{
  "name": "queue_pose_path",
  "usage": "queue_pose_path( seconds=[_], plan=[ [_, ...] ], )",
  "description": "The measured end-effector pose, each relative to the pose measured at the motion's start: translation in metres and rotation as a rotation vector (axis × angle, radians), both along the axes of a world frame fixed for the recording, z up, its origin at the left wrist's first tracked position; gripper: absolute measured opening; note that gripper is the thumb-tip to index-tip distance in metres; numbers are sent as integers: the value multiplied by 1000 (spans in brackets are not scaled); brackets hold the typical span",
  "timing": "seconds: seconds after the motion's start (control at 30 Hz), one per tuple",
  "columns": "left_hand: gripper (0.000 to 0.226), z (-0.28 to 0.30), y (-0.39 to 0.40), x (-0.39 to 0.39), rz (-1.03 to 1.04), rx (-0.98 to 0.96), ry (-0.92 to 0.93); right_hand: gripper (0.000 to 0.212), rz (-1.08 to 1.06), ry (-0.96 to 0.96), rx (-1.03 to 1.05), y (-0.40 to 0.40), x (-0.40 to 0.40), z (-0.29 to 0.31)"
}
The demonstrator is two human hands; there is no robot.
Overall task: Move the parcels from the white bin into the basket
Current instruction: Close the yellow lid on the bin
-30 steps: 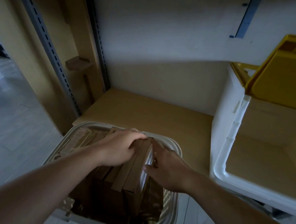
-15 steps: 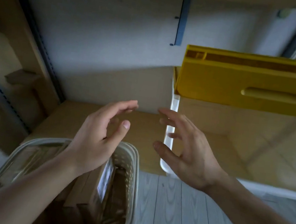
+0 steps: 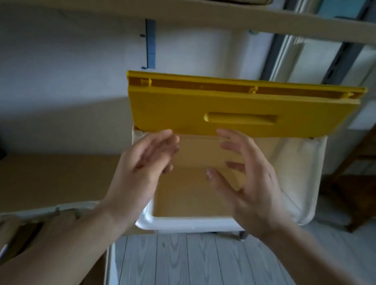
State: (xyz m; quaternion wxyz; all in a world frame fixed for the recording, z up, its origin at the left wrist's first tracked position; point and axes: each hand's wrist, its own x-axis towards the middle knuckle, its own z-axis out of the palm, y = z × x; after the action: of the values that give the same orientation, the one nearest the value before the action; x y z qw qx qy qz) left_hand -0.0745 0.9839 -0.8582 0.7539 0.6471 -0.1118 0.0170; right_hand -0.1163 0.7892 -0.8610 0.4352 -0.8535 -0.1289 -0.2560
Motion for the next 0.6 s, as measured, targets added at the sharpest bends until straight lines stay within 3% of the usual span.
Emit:
queue_pose_path(
  seconds=[0.1, 0.17, 0.27, 0.6],
  plan=[
    [37, 9, -27, 5, -56, -305, 370, 60, -53, -10, 78, -16, -1, -2],
    [28, 11, -39, 8, -115, -422, 480, 56, -79, -19, 98, -22, 2, -2],
    [35, 13, -50, 11, -151, -526, 526, 52, -100, -34, 77, -27, 8, -3],
    [39, 14, -59, 6, -180, -498, 502, 52, -185, -181, -104, -29, 23, -9]
  ],
)
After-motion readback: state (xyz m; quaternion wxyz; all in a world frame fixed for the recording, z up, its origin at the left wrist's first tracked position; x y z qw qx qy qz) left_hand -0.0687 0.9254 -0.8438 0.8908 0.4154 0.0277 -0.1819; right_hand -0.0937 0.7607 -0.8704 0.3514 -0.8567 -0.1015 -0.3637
